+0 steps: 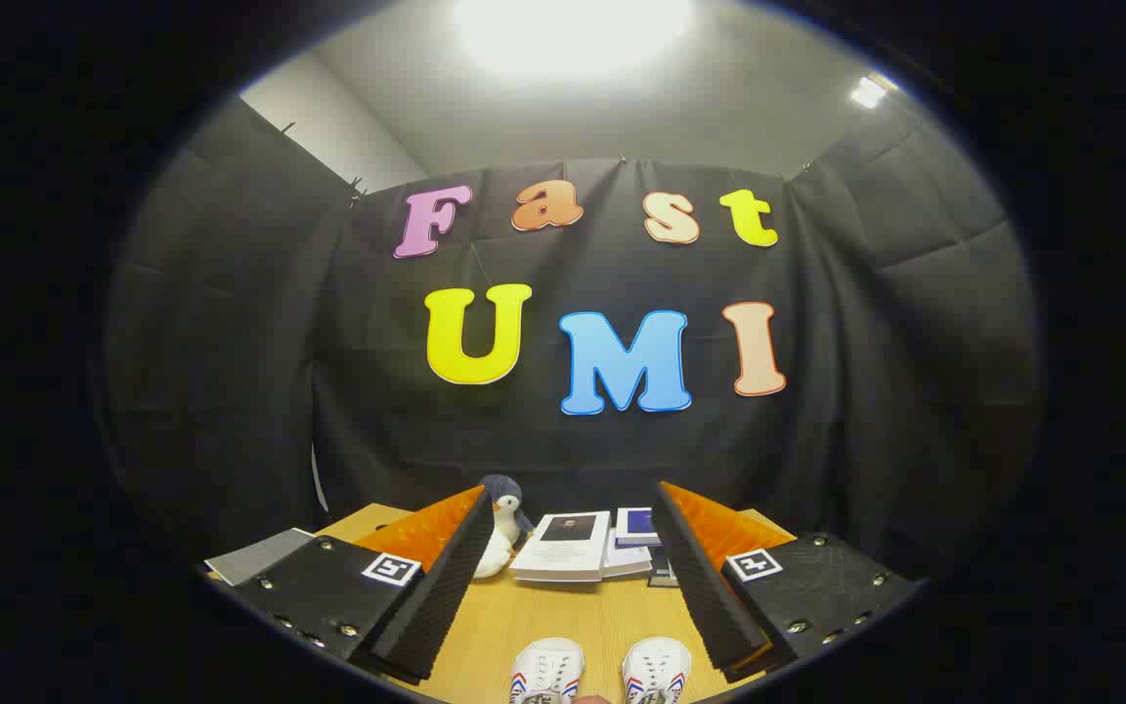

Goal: Open the storage box then place both shoes into the box .Put the left shoe in first, then the right shoe, with the right side of both shoes facing outward in a uniform manner.

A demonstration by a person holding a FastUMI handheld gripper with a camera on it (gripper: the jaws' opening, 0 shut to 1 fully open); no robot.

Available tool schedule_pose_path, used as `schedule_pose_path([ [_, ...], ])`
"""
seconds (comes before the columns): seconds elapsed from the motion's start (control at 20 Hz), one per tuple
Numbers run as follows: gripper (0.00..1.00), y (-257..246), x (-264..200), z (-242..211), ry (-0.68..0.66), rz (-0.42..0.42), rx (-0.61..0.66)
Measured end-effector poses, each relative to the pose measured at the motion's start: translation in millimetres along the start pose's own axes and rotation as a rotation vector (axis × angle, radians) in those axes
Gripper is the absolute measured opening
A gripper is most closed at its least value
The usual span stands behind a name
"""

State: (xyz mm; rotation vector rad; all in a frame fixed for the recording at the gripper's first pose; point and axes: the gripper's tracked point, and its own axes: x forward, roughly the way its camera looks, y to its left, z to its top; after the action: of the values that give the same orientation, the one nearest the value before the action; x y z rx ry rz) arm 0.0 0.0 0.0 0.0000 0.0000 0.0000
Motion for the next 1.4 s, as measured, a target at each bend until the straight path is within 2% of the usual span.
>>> schedule_pose_path([
  [0.9, 0.98, 20.1, 1.2, -18.0, 0.033, 0.056, 0.012],
  [1.15, 0.98, 39.8, -1.6, -28.8, 0.074, 0.127, 0.111],
  [1.4, 0.98, 69.3, -10.3, -47.3, 0.171, 0.226, 0.287],
])
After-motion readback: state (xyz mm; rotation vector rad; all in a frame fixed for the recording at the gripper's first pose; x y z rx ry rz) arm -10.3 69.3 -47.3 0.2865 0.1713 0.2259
